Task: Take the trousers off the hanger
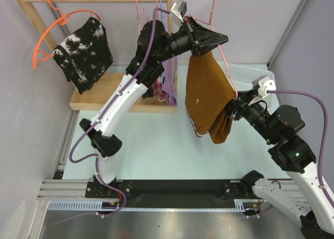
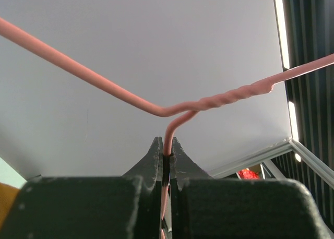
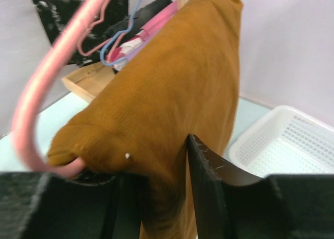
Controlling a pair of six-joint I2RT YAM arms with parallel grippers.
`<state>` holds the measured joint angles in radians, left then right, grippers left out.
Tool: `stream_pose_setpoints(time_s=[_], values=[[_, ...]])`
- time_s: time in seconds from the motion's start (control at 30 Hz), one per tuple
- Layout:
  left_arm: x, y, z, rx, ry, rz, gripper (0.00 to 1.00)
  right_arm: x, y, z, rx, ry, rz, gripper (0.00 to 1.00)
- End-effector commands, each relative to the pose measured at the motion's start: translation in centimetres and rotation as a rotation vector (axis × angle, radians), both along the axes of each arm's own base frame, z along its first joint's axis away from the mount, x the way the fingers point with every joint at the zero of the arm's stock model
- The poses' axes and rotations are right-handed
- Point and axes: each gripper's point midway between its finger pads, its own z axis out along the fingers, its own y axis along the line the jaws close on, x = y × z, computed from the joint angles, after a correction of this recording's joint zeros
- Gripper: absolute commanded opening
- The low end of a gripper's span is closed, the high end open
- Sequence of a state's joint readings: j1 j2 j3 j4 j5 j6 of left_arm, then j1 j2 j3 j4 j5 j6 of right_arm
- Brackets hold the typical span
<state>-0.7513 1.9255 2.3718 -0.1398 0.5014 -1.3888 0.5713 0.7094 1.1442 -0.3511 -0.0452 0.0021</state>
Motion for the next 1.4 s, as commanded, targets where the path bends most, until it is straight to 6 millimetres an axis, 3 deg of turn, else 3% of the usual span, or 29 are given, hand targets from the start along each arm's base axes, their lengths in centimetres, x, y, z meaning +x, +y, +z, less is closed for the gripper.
stream_pose_setpoints(time_s=[0.0,0.1,0.27,0.43,1.1,1.37], values=[[-5.0,3.9,8.1,-0.200,-0.108,-0.035,0.00,1.8,-1.7,1.0,0.045,-0.073,-0.155,0.31],[-5.2,4.0,8.0,-0.193,-0.105,-0.035,0.00,1.8,-2.3,1.4,0.091,-0.093,-0.188,0.24],[-5.7,3.6,7.4,-0.177,-0.093,-0.049,0.00,1.6,-1.6,2.5,0.128,-0.123,-0.152,0.18],[-5.7,3.4,6.3,-0.131,-0.088,-0.043,0.00,1.0,-2.4,4.3,0.217,-0.151,-0.168,0.00],[-5.3,2.4,0.7,0.067,-0.088,0.017,0.00,-1.7,-5.2,9.5,0.303,-0.228,-0.200,0.00],[-6.1,1.7,-1.5,0.116,-0.085,0.003,0.00,-2.9,-7.7,12.5,0.443,-0.266,-0.268,0.00]])
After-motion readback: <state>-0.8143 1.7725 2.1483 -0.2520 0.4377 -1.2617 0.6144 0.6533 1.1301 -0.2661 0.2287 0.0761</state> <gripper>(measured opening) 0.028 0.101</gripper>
